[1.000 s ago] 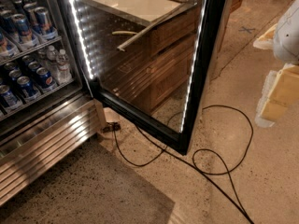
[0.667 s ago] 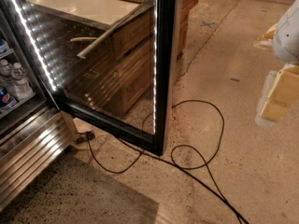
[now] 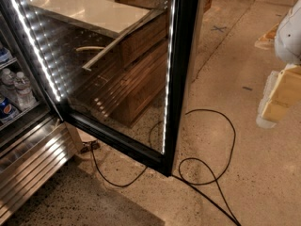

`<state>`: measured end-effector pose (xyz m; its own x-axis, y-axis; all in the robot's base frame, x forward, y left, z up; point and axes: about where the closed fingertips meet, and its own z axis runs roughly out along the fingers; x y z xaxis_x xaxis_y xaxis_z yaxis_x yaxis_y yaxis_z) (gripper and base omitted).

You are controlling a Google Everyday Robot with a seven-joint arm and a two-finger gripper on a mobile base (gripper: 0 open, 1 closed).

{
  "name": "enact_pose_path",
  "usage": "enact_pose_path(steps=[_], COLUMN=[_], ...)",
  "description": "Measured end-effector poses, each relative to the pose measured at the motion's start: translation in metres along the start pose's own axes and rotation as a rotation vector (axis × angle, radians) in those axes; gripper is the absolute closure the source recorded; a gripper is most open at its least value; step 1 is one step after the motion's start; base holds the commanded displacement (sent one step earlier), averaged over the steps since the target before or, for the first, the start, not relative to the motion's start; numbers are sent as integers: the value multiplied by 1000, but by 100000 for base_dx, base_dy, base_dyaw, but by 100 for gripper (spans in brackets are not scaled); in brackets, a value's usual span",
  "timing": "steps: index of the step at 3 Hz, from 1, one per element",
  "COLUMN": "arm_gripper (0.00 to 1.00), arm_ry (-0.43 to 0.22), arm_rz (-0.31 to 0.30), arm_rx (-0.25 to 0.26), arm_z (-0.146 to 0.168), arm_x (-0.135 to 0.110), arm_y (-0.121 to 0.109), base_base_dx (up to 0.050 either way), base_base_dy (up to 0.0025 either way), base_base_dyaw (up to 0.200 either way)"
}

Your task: Close right fridge door

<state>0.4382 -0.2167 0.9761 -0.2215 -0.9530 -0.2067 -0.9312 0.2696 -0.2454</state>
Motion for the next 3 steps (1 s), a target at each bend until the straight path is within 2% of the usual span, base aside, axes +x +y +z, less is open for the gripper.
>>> enact_pose_path(steps=[1,2,3], arm_gripper=[0,0,0], arm_ry=[0,0,0], arm_rz=[0,0,0], arm_rx=[0,0,0], arm_z=[0,0,0], arm_x=[0,0,0], arm_y=[0,0,0], base_base_dx=[4694,4041,0], base_base_dy=[4,239,0], base_base_dyaw=[-125,11793,0])
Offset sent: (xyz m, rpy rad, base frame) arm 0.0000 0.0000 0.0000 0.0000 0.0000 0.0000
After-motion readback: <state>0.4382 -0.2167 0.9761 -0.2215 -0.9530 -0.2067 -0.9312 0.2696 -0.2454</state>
